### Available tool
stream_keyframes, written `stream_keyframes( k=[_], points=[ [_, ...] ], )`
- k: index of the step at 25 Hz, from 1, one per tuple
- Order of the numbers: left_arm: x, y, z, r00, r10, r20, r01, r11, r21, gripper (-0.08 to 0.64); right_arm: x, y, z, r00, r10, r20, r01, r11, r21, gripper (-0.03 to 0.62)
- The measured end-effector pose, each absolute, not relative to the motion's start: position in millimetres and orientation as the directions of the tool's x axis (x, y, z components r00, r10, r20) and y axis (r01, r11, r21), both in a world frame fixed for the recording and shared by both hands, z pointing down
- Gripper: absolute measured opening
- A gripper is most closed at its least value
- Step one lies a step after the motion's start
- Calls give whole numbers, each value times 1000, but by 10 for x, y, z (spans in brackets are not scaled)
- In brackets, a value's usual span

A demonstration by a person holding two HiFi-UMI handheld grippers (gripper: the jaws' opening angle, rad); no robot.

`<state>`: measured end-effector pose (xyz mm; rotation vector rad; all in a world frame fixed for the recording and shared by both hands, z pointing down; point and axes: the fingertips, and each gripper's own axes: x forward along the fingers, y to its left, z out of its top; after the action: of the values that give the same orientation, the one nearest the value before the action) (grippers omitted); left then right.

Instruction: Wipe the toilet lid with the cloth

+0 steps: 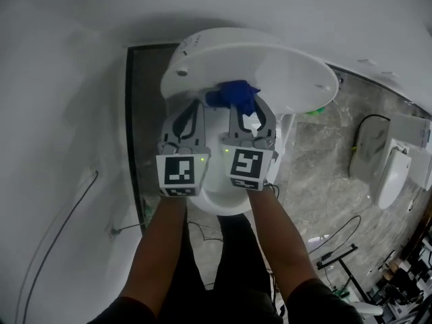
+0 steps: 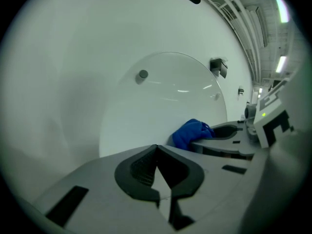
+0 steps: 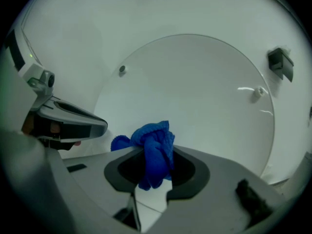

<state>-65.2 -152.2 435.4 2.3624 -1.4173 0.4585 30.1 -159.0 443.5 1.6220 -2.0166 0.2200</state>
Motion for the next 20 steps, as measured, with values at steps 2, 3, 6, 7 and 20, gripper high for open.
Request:
stream_keyframes(
  k=[2, 3, 6, 7, 20],
  points=[
    [-422, -1510, 4373, 472, -763, 441, -876, -463, 136, 9, 605, -1542, 4436, -85, -865, 495, -952, 217, 214, 112],
    [-311, -1489, 4383, 483, -758, 439, -870, -472, 143, 9, 765, -1506, 4443, -61, -867, 494, -956, 192, 220, 112],
    [2, -1392, 4409, 517, -740, 430, -851, -499, 164, 9, 1218, -1370, 4472, 6, -870, 494, -966, 123, 228, 112],
    [99, -1352, 4427, 530, -731, 429, -841, -516, 160, 9, 1349, -1321, 4480, 29, -869, 493, -968, 100, 231, 112],
    [385, -1086, 4579, 564, -723, 399, -817, -557, 148, 9, 1583, -875, 4586, 49, -874, 483, -976, 60, 208, 112]
  ],
)
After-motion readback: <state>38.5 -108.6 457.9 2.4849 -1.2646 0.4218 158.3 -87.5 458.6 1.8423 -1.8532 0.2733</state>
